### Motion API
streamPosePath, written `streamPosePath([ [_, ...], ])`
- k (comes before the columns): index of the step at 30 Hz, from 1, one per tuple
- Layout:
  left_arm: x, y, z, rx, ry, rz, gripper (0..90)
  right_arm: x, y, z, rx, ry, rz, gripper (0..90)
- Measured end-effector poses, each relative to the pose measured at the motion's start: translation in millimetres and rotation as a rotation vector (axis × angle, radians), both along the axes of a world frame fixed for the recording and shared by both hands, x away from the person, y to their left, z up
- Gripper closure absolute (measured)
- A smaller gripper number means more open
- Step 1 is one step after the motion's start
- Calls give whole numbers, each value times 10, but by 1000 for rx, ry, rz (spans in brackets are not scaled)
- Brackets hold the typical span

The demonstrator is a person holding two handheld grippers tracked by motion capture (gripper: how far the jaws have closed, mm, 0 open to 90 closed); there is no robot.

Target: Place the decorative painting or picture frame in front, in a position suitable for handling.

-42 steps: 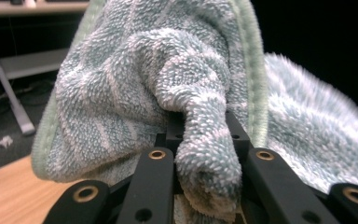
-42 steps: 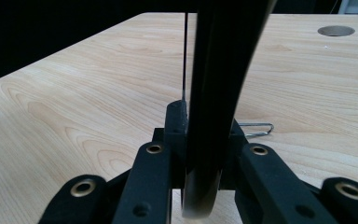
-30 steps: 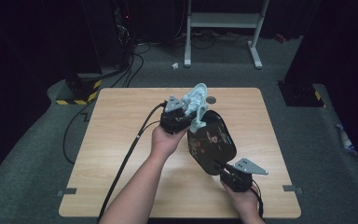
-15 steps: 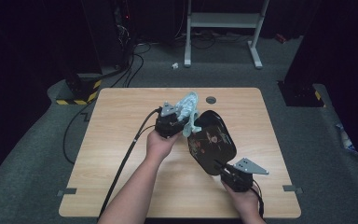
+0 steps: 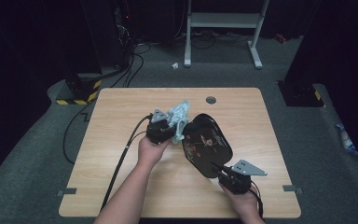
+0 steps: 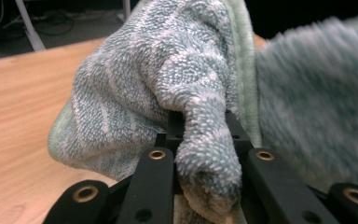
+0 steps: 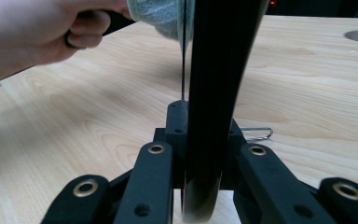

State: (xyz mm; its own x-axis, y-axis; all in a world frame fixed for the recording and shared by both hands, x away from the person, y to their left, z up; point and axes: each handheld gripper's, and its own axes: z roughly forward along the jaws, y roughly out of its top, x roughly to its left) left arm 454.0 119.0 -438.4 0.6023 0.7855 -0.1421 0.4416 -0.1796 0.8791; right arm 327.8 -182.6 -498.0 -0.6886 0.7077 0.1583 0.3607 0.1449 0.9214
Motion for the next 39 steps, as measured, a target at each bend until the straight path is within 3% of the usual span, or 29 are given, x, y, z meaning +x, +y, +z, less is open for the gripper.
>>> streamPosePath([
  [4,-85,-4,230,-40,-55,-20,781,-13,49,-3,-5,-2,16,800],
  [8,-195,-100,512,-108,-112,-81,781,-14,72,0,-7,-3,17,800],
  [12,-320,-238,785,-124,-182,-118,781,-27,89,-1,-25,-9,16,800],
  [16,-423,-330,1006,-153,-228,-157,780,-21,82,-2,-25,-9,20,800],
  [19,-506,-435,1133,-127,-260,-173,778,-21,90,4,-29,-13,27,800],
  [22,-507,-482,1155,-104,-265,-170,778,-20,92,3,-25,-13,32,799],
  [28,-414,-401,1071,-118,-232,-146,778,-20,86,5,-19,-11,42,799],
  [33,-275,-277,897,-114,-165,-111,779,-20,83,3,-19,-11,44,798],
  [39,-141,-151,586,-104,-80,-100,780,-21,85,1,-18,-16,43,797],
])
